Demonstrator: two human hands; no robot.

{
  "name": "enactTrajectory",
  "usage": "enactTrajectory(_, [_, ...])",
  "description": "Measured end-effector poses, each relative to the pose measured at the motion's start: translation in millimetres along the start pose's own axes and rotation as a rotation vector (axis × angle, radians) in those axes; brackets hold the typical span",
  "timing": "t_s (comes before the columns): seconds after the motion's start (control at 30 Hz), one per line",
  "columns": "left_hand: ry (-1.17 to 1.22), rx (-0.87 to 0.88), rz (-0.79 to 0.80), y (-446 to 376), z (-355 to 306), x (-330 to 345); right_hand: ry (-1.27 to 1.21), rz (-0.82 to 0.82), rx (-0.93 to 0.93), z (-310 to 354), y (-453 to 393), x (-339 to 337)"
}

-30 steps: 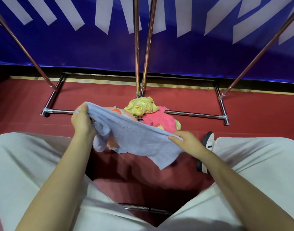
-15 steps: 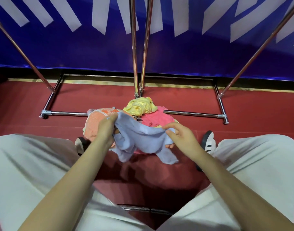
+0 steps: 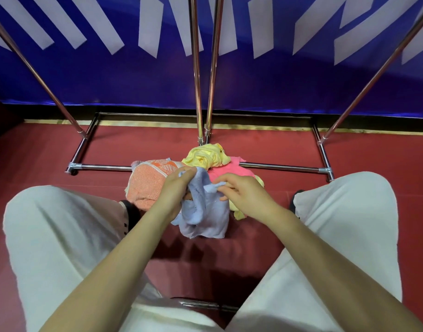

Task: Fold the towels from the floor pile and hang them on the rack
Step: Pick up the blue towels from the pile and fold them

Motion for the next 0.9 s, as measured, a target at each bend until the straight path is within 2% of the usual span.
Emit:
enactTrajectory(0.13, [0.0,0.017,0.004,1.5,-1.3,-0.5,0.144,-0.06,-0.068,5.5,-7.9,-1.2])
enactTrajectory(0.23, [-0.005,0.018,0.044,4.5,-1.6,-0.7,0.339,-0.187,-0.149,9.6,-10.0,-3.3])
enactTrajectory(0.43, [0.071,0.016,0.056,10.7,-2.9,-0.9,0.414,-0.472,-0.274,18.1,-7.8,-12.2])
enactTrajectory(0.63, [0.17,0.028,0.104,22.6,0.3,6.1,0.428,-0.662,-0.274,13.1,-4.7,-14.9])
enactTrajectory(0.77, [0.138,0.034,0.151,29.4,3.9,14.6,0.238,-0.623,-0.188,7.6,-7.3,-7.9])
enactTrajectory(0.9, [0.165,0.042,0.142,32.5,3.9,20.0,-0.091,-0.465,-0.09,1.0,-13.9,6.7])
Point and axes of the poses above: each hand's wrist, its own y-axis away from the middle knuckle, its own x-axis out of the palm, z = x × y, the point moved 6 cm from there along -y, towards the middle knuckle, and after that the axes turned 15 degrees about y, right-handed, at the moved point
